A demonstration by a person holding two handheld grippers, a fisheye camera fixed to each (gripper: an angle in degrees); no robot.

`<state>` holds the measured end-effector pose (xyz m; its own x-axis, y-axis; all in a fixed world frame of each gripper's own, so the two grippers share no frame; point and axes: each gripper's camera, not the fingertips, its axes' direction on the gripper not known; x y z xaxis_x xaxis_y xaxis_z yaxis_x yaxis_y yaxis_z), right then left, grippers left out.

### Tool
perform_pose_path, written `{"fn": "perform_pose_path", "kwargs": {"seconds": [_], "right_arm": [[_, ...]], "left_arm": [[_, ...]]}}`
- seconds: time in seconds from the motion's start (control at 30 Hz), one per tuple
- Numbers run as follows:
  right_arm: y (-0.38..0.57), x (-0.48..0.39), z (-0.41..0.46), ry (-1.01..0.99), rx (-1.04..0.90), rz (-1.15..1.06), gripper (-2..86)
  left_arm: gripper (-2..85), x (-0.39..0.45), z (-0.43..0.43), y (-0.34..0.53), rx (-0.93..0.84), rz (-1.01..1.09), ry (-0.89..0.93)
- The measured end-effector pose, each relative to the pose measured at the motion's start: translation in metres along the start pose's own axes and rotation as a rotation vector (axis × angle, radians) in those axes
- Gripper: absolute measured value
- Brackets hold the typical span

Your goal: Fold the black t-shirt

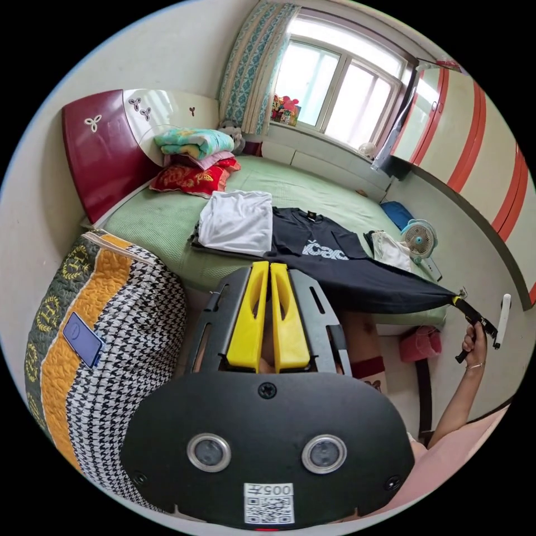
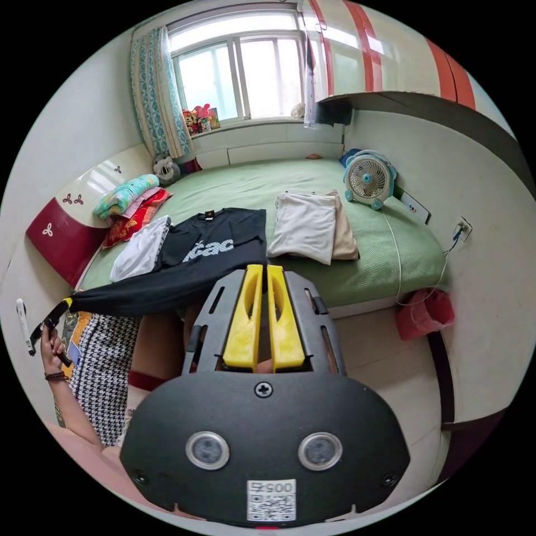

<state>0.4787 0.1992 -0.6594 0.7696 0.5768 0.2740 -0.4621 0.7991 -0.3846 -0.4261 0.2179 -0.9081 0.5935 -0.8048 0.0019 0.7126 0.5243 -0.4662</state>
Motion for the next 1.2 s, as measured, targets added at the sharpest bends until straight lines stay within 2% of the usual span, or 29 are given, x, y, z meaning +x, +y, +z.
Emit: {"fn": "perform_pose_path", "kwargs": {"seconds": [0.33, 0.47, 0.73, 1.2], "right_arm": [[0.019, 0.011, -0.056, -0.008, 0.030, 0.020, -1.6], [0.017, 0.015, -0.057, -0.030, 0.023, 0.029, -1.6], [0.003, 0.021, -0.011, -0.049, -0.063, 0.065, -1.6], [-0.036, 0.009, 0.071, -0.046, -0.072, 0.066, -1.6]], "left_arm": [[-0.1, 0.003, -0.058, -0.008, 0.070, 0.039, 0.026], [-0.1, -0.005, -0.059, -0.017, 0.039, 0.032, 0.040], [-0.1, -0.023, -0.009, -0.040, -0.079, -0.020, 0.045], [0.0, -0.030, 0.078, -0.113, -0.103, 0.020, -0.013]]}}
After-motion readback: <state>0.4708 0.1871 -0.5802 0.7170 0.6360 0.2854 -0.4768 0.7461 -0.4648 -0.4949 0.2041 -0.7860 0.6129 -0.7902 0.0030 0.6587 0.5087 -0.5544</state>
